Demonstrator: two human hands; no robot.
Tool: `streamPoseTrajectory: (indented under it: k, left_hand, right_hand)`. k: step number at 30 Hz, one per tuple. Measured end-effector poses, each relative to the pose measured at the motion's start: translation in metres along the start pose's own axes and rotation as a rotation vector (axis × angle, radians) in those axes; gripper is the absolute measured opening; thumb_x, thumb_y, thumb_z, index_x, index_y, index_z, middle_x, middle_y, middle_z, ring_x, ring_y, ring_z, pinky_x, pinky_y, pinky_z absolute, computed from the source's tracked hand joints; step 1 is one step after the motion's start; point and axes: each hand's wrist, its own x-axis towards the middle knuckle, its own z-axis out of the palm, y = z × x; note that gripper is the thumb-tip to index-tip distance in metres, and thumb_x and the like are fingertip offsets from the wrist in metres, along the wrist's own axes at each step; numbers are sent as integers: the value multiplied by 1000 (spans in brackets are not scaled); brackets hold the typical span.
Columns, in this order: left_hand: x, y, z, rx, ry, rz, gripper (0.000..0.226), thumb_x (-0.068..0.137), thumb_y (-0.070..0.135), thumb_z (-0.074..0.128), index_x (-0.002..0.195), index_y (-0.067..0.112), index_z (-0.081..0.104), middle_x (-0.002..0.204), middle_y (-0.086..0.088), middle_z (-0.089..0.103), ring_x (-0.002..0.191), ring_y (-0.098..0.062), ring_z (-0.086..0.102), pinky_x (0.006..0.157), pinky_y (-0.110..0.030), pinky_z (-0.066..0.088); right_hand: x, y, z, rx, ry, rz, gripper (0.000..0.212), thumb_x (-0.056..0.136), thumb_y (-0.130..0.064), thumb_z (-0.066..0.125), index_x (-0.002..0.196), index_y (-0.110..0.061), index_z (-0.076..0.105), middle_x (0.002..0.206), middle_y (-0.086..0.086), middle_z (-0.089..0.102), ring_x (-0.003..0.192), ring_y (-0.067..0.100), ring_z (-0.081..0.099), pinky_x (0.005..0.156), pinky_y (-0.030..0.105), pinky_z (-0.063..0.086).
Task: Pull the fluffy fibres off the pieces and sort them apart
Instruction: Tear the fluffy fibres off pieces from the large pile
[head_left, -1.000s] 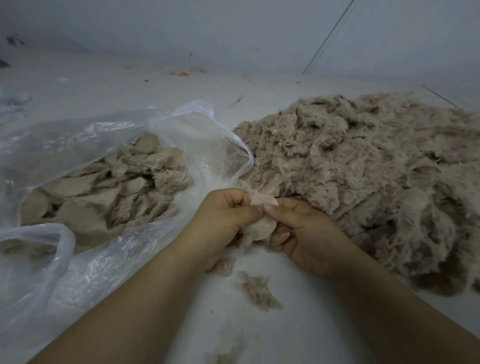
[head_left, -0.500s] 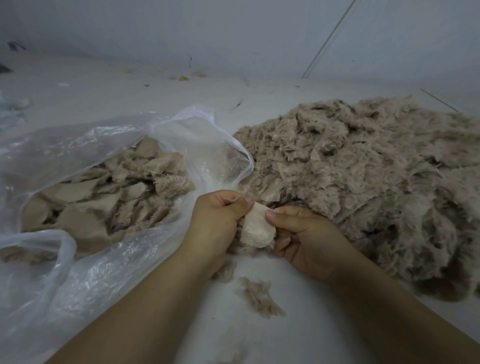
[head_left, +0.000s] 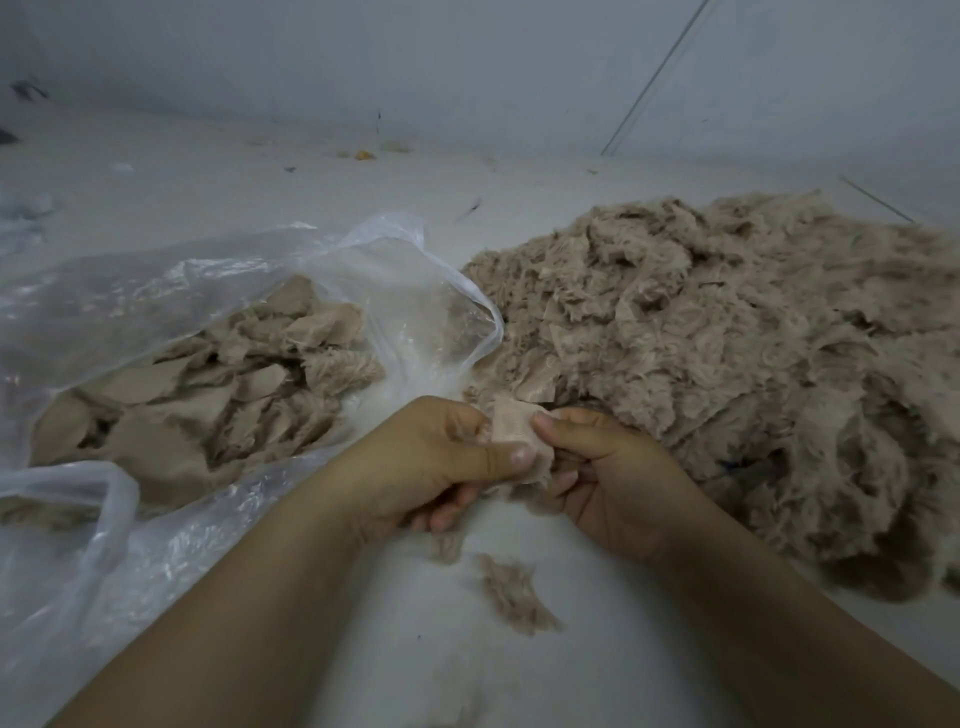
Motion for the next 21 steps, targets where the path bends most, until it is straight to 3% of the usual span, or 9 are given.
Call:
streamPoseTrajectory:
  k: [3,6,11,14,16,21]
  left_hand:
    - [-2,-1,-2,117,-18,-52,39,80,26,78,69,-4,57,46,-10,45,28,-17,37,34,-17,27]
    - [-5,2,-5,156,-105,-88,28,81,19,77,62,7,61,43,-7,47,27,-15,37,35,-16,27]
    - [-7,5,-8,194,-169,-59,35,82,10,76,55,9,53,39,-7,46,25,-14,34,37,-16,25]
    - [-7,4,-11,177,-163,-85,31,80,10,77,56,11,58,39,-8,48,24,-13,37,35,-14,27]
    - [-7,4,-12,149,-135,-100,26,76,13,80,62,3,59,41,-11,51,24,-14,39,34,-14,28]
    - [-7,2,-16,220,-140,-90,48,67,22,84,69,-15,54,44,-13,56,27,-15,44,32,-15,29]
  right_hand:
    - [1,1,0,7,24,-1,20,85,-14,53,91,5,53,52,2,54,38,1,39,39,10,30]
    - [3,3,-1,1,37,7,23,85,-14,55,95,6,56,50,-1,49,40,1,33,43,11,29]
    - [4,4,-3,19,52,8,29,82,-13,59,101,10,60,46,-3,42,40,1,29,41,11,32]
    - [4,4,-4,41,47,-2,22,81,-13,61,91,7,63,45,-5,33,37,1,28,40,11,33]
    - [4,4,-4,56,47,-11,18,80,-13,61,86,4,62,45,-6,29,35,1,27,40,11,34]
    - [3,4,-3,60,37,-27,13,81,-12,60,76,0,63,43,-7,31,35,1,28,40,11,34]
